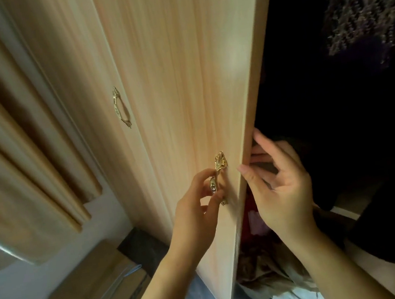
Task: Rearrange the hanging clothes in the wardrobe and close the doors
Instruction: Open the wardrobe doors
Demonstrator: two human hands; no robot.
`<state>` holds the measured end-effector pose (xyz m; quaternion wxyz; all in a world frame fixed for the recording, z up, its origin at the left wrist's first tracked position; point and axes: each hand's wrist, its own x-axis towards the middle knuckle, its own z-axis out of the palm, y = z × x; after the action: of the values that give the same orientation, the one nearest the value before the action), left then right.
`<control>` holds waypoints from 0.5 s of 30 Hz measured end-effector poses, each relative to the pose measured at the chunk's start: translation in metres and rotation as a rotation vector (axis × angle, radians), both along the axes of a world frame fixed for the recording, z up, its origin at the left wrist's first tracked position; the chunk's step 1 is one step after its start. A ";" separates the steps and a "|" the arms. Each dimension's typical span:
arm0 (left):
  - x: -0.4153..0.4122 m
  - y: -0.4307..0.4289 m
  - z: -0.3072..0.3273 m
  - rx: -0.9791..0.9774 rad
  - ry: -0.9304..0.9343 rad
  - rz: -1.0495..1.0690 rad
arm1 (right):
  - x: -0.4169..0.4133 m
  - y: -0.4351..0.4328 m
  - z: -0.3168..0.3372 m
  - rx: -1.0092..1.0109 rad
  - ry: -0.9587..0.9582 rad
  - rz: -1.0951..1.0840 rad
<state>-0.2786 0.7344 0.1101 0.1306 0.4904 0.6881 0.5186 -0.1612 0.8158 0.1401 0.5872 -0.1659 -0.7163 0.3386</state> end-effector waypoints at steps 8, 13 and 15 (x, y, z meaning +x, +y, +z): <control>-0.060 -0.073 0.000 -0.043 0.022 -0.158 | -0.038 -0.087 0.004 0.037 -0.037 -0.094; -0.106 -0.112 0.001 -0.080 0.075 -0.283 | -0.072 -0.129 0.011 0.100 -0.069 -0.162; -0.126 -0.130 0.002 -0.087 0.062 -0.306 | -0.090 -0.146 0.013 0.135 -0.101 -0.167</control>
<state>-0.4046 0.6046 0.1126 0.2076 0.5992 0.6309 0.4470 -0.2513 0.6696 0.1526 0.5864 -0.2020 -0.7497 0.2307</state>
